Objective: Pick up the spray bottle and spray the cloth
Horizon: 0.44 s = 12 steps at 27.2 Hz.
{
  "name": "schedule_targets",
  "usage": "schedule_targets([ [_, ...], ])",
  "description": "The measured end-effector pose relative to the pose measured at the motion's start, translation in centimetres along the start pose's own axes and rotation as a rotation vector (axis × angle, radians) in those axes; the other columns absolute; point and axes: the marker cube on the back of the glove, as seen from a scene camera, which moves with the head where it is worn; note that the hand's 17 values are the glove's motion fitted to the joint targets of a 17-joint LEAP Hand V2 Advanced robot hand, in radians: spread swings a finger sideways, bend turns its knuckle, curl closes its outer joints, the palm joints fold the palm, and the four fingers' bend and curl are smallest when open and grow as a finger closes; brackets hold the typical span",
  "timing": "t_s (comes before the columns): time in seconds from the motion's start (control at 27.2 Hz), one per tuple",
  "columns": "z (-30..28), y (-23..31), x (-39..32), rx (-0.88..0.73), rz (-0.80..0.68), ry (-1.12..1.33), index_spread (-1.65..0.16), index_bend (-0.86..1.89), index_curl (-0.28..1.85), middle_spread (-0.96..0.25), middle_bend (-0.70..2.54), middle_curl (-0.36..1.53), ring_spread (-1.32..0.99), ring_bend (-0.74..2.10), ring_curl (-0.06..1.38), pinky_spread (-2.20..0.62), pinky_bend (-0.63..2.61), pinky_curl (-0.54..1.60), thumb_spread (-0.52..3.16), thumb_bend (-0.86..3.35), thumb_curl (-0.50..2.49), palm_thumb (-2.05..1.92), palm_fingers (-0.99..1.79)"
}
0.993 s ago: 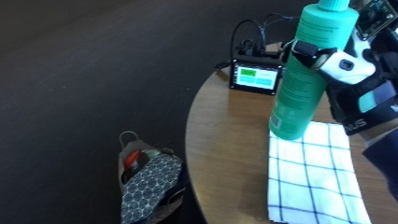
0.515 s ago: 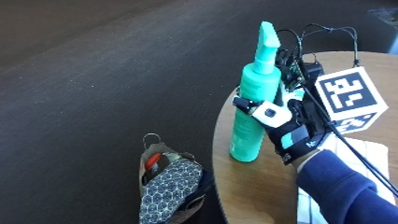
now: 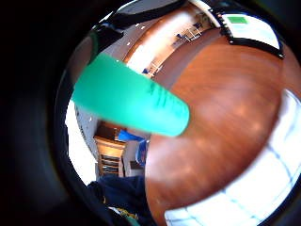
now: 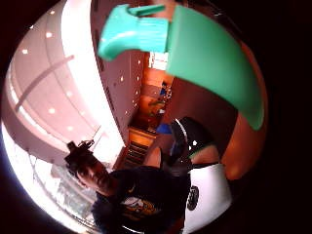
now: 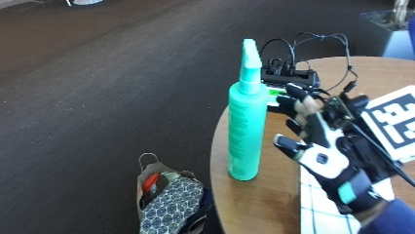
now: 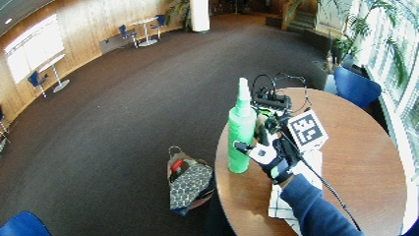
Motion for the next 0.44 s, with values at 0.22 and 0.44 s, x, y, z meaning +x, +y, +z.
schedule_targets([
  [0.22,0.1,0.6,-1.8,0.001,0.014,-0.134,-0.37,0.12,0.23,-0.05,0.25,0.4,-0.11,0.33,0.32,0.12,0.3,0.31,1.0,-0.04,0.45,0.76,0.48],
  [0.44,0.1,0.6,-1.8,0.001,0.014,-0.134,-0.37,0.11,0.22,-0.06,0.3,0.41,-0.11,0.41,0.32,0.16,0.26,0.3,1.09,-0.03,0.43,0.71,0.7],
])
